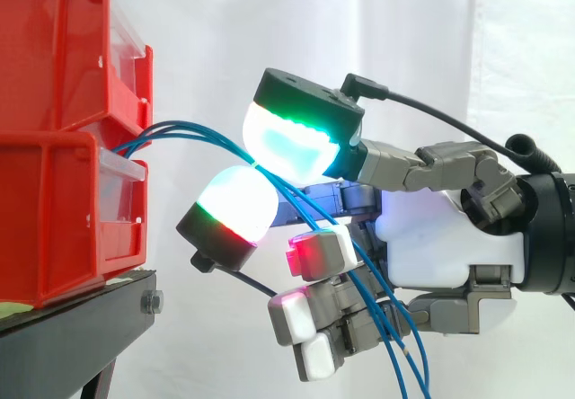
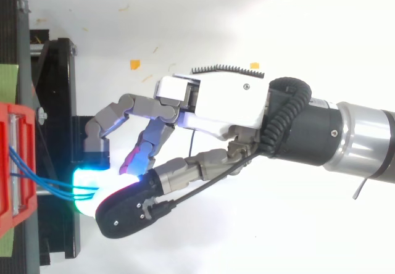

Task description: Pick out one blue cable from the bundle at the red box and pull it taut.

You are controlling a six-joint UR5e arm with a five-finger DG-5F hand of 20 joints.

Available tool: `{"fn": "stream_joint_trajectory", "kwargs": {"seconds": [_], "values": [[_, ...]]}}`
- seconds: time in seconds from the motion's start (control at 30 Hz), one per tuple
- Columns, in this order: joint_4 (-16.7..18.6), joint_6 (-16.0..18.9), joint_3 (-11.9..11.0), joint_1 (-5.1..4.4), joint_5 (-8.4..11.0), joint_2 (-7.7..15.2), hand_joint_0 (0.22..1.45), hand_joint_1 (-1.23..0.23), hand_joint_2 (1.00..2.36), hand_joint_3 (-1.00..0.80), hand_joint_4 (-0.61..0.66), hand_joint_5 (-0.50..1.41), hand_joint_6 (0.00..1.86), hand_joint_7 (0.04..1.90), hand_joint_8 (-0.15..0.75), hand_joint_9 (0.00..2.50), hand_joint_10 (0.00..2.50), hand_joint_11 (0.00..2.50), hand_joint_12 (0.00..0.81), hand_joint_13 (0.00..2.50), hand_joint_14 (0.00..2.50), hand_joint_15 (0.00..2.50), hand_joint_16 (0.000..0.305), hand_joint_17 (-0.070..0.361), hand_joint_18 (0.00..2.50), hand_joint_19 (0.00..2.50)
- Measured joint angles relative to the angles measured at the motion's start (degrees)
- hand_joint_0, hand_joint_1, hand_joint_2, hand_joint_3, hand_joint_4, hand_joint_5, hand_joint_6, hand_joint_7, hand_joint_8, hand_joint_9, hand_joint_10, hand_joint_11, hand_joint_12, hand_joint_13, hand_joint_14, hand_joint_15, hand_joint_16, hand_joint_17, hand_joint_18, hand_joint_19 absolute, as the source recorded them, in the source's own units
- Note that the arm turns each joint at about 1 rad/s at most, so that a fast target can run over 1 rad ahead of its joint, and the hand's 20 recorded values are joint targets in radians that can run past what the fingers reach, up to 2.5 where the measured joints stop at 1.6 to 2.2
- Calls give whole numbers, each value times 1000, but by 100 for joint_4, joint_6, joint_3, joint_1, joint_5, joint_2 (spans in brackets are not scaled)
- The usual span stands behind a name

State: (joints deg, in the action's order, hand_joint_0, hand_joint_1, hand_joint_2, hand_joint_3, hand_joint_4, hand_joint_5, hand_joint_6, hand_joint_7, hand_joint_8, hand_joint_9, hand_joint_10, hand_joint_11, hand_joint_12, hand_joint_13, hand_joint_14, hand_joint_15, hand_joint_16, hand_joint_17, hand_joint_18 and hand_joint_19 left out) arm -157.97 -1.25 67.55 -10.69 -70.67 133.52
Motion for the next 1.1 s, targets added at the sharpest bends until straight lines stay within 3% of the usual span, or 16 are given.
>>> {"fn": "stream_joint_trajectory", "kwargs": {"seconds": [0.23, 0.3, 0.43, 0.57, 0.7, 0.9, 1.1], "values": [[-44, -1, -4, 12, 0, 0, 630, -848, 1022, -182, 46, -67, 918, 988, 311, 1339, 36, 932, 373, 1107, 27, 681, 51, 115, 922, 690], [-49, -4, -6, 14, 0, 2, 678, -924, 1024, -128, -19, -75, 930, 1047, 305, 1323, 36, 925, 370, 1106, 26, 684, 51, 115, 926, 679], [-61, -7, -8, 14, 0, 3, 724, -942, 1023, -109, -54, -80, 944, 1117, 311, 1324, 36, 930, 366, 1109, 28, 688, 50, 113, 931, 678], [-66, -5, -12, 16, 2, 4, 806, -947, 1023, -145, -75, -91, 961, 1215, 295, 1326, 36, 929, 359, 1108, 26, 697, 49, 110, 892, 733], [-67, -6, -17, 17, 2, 4, 850, -932, 1016, -289, -127, -95, 972, 1144, 285, 1325, 36, 936, 357, 1107, 29, 703, 48, 108, 870, 754], [-67, -7, -20, 16, 0, 6, 837, -928, 1005, -456, -113, -99, 971, 1148, 283, 1335, 36, 941, 356, 1116, 28, 695, 48, 108, 907, 718], [-68, -5, -21, 16, 0, 4, 774, -922, 1000, -500, -54, -108, 966, 1187, 285, 1327, 36, 940, 355, 1116, 28, 679, 48, 109, 948, 661]]}}
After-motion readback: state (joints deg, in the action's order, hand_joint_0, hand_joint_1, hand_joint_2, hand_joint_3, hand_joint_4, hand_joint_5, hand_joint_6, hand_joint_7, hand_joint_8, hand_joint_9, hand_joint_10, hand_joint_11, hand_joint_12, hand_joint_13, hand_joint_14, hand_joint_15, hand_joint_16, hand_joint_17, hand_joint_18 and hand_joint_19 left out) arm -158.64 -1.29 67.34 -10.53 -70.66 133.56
